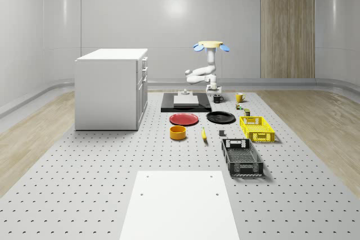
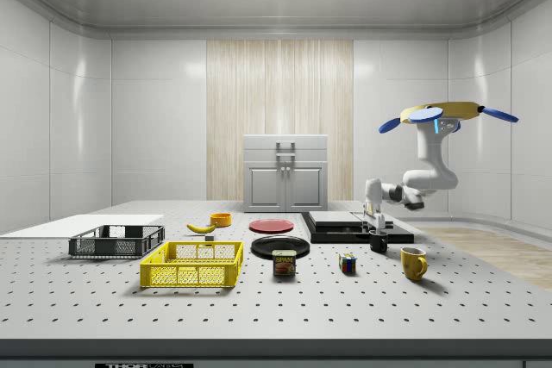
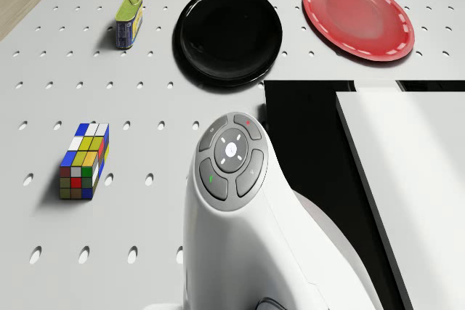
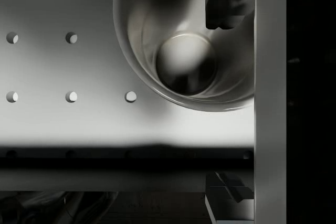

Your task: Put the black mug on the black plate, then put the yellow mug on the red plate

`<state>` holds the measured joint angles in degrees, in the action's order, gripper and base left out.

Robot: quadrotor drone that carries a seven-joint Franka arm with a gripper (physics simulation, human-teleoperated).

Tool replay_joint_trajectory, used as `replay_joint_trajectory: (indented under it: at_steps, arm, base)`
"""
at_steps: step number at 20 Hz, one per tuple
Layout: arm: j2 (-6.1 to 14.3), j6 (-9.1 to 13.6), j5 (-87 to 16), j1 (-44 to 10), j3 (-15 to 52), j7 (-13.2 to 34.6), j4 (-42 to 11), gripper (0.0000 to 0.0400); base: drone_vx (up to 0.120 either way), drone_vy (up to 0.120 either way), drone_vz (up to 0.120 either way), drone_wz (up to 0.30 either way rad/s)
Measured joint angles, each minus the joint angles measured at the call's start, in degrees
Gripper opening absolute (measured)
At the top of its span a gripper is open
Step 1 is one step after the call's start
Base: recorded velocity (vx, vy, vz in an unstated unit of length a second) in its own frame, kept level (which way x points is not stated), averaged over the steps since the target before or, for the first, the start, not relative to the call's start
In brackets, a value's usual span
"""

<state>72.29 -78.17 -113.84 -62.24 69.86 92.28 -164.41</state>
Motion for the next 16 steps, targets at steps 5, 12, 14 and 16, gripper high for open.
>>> replay_joint_trajectory:
  at_steps: [5,12,14,16]
  arm:
    - [1.1,-1.5,-0.7,-0.3,-1.0,0.1,0.4,0.0400]
    - [2.3,-2.7,-0.6,-0.7,-1.2,0.4,0.6,0.0400]
    - [2.6,-3.0,-0.5,-0.7,-1.1,0.4,0.6,0.0400]
    - [2.9,-3.3,-0.3,-0.7,-1.1,0.4,0.6,0.0400]
  base:
    - [0.000,0.000,0.000,0.000]
    - [0.000,0.000,0.000,0.000]
    - [0.000,0.000,0.000,0.000]
    - [0.000,0.000,0.000,0.000]
